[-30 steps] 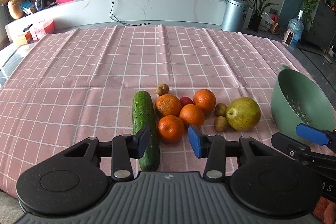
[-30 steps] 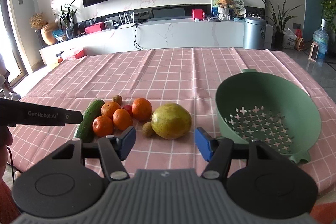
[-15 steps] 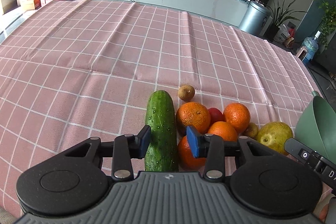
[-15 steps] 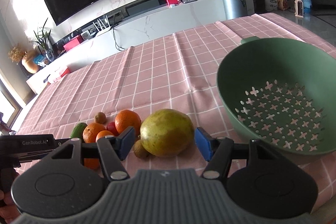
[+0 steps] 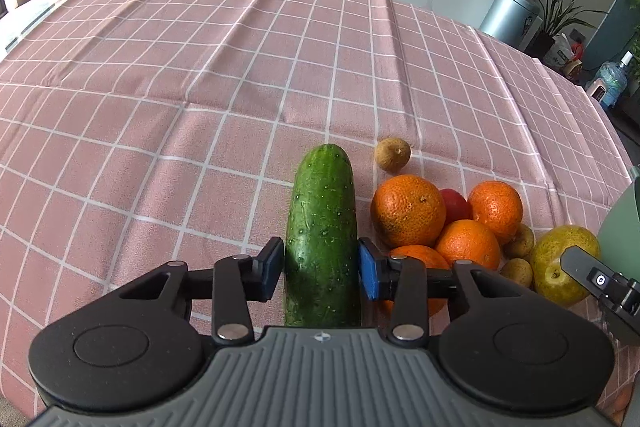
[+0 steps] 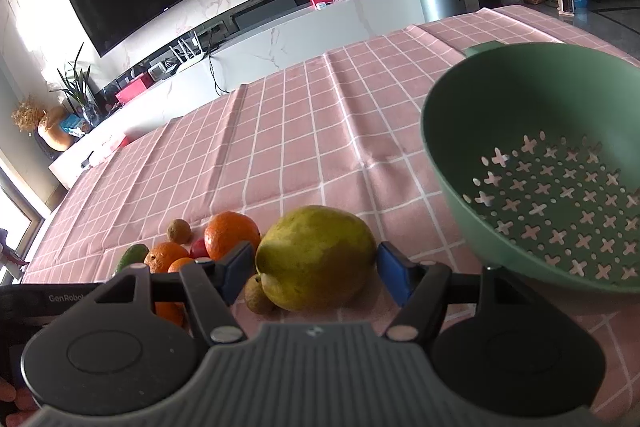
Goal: Organize fruits
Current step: 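Grasp the cucumber with the left tool while the right tool grasps the yellow pear, then carry the cucumber and yellow pear with both tools into the green colander, then open both tools to release the fruits and withdraw from the colander, then grasp an orange with the left tool while the right tool grasps another orange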
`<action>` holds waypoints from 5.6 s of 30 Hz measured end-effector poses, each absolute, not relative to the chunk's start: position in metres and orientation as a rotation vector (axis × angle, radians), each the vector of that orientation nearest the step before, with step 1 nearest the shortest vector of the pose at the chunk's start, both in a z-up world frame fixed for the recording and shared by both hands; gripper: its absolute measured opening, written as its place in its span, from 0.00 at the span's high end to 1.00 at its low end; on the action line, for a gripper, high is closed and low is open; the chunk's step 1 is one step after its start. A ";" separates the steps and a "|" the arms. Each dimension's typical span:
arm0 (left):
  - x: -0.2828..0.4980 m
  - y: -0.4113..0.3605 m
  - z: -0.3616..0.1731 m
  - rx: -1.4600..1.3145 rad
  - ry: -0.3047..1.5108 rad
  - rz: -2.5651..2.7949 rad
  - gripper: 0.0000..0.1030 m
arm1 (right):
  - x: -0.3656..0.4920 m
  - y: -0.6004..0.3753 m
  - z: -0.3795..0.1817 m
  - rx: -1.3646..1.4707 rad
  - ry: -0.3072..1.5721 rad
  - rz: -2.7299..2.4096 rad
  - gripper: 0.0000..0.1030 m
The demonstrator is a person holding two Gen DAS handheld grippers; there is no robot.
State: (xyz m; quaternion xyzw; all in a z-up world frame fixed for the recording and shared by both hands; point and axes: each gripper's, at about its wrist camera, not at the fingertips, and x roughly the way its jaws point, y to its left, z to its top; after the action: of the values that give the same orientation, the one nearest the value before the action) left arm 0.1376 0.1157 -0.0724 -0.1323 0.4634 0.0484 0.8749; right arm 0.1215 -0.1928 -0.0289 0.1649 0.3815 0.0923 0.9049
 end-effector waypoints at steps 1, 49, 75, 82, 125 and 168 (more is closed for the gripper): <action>0.138 0.114 -0.073 -0.263 0.966 0.100 0.56 | 0.123 -0.193 -0.030 0.342 0.788 0.191 0.36; 0.110 -0.021 0.049 -0.209 0.729 -0.250 0.59 | 0.058 -0.300 0.068 0.290 0.636 0.193 0.38; 0.193 -0.160 -0.006 0.097 1.084 -0.495 0.59 | 0.154 -0.341 0.005 -0.055 0.972 0.300 0.38; 0.204 -0.172 -0.016 0.163 1.154 -0.522 0.59 | 0.163 -0.339 -0.009 -0.077 1.034 0.309 0.38; 0.134 -0.138 0.046 0.191 0.926 -0.496 0.44 | 0.104 -0.331 0.039 -0.029 0.874 0.176 0.22; 0.078 0.060 -0.017 -0.109 0.805 -0.117 0.41 | 0.066 -0.192 0.006 0.098 0.762 0.316 0.40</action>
State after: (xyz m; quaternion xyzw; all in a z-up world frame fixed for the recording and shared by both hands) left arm 0.0781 0.0598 -0.0169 -0.0530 0.3912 -0.0569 0.9170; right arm 0.0660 -0.1920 0.0064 0.0478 0.3700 0.1536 0.9150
